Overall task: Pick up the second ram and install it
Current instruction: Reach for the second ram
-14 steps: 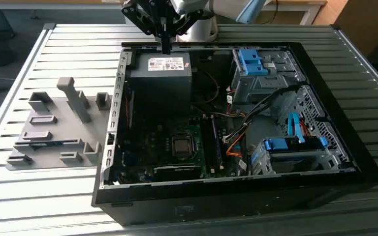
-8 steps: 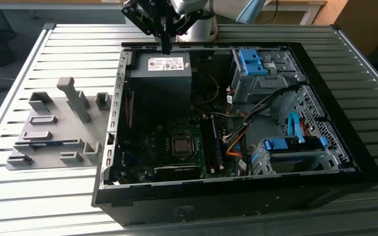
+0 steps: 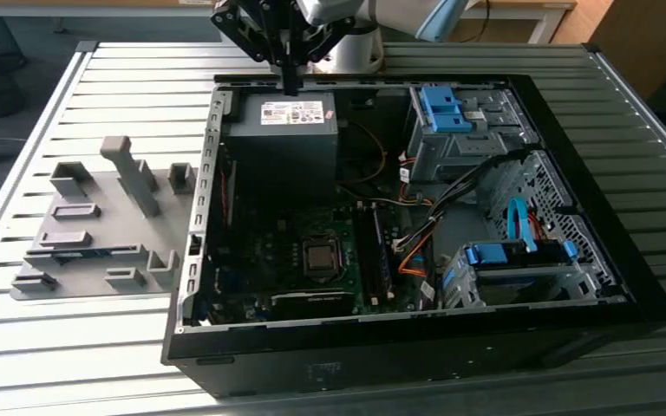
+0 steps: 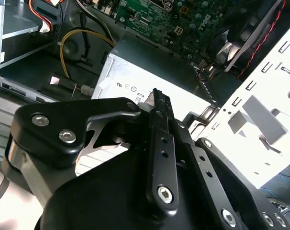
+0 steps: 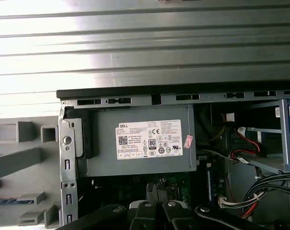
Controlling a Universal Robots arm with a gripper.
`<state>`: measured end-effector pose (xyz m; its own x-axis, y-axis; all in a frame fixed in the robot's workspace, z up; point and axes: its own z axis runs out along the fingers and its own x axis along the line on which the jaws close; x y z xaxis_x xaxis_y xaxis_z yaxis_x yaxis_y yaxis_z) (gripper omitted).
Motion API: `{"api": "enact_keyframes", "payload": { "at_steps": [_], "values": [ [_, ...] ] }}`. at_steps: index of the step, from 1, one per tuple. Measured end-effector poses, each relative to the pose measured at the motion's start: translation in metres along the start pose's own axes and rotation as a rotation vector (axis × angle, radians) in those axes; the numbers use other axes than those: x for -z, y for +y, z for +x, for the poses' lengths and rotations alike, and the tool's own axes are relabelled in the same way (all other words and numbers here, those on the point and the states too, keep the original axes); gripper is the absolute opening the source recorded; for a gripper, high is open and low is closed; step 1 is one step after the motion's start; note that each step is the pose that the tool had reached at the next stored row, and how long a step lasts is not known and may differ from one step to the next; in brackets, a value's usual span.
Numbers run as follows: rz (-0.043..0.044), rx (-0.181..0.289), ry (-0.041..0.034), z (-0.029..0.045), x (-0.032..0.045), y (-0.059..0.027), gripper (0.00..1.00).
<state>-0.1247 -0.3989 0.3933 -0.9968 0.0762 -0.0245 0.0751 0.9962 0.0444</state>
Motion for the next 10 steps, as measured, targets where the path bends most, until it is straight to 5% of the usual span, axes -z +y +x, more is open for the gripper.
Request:
{"api": "enact_keyframes", "payload": {
  "at_steps": [10],
  "values": [
    [0.0, 0.0, 0.0, 0.0041, 0.0, -0.0003, 0.11]
  ]
}}
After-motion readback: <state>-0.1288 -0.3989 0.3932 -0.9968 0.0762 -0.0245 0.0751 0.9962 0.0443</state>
